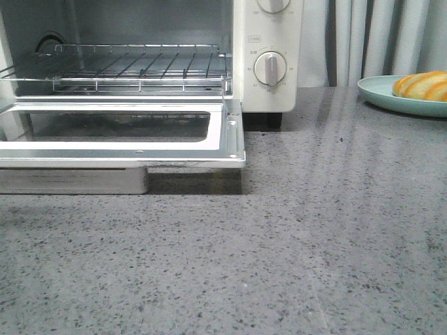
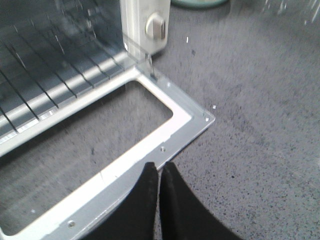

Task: Put bread in oven

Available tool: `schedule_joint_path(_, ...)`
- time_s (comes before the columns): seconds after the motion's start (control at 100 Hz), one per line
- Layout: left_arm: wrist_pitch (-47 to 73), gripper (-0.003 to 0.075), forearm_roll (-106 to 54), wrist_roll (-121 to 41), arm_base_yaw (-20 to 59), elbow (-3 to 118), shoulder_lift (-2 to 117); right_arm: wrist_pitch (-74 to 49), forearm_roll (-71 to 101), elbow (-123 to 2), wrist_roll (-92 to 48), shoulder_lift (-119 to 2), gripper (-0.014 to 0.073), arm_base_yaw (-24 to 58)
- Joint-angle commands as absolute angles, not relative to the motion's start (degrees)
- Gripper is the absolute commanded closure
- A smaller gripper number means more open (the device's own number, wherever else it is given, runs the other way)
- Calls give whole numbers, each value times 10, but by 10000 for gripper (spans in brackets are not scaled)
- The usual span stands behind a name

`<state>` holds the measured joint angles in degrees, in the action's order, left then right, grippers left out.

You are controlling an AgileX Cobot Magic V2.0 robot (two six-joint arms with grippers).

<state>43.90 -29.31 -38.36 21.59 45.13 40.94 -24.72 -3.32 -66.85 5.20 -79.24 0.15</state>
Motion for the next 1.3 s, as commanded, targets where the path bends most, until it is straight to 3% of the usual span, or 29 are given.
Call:
schedule_joint_path(0.0, 416, 742, -299, -377, 215, 468, 377, -206, -63, -695, 49, -818, 234, -3)
schedule_joint_path(0.2, 431, 742, -288, -377, 215, 466, 342, -182, -113, -708, 49, -906, 234, -10)
schedule_joint_path(0.65, 465, 742, -289, -377, 215, 466, 341, -154, -76, -708, 49, -977, 239, -25)
schedule_joint_path(0.76, 465, 742, -291, -377, 215, 466, 341, -160, -32, -708, 49, -987, 369, -25)
schedule_joint_path(0.87, 465, 742, -293, -377, 215, 466, 341, -174, -18, -708, 49, -987, 675, -25)
schedule_joint_path(1.04, 470, 742, -301, -377, 215, 466, 341, -164, -15, -708, 50, -955, 662, -25)
schedule_joint_path(1.29, 468, 742, -305, -377, 215, 466, 341, 8, -24, -709, 50, -781, 662, 30)
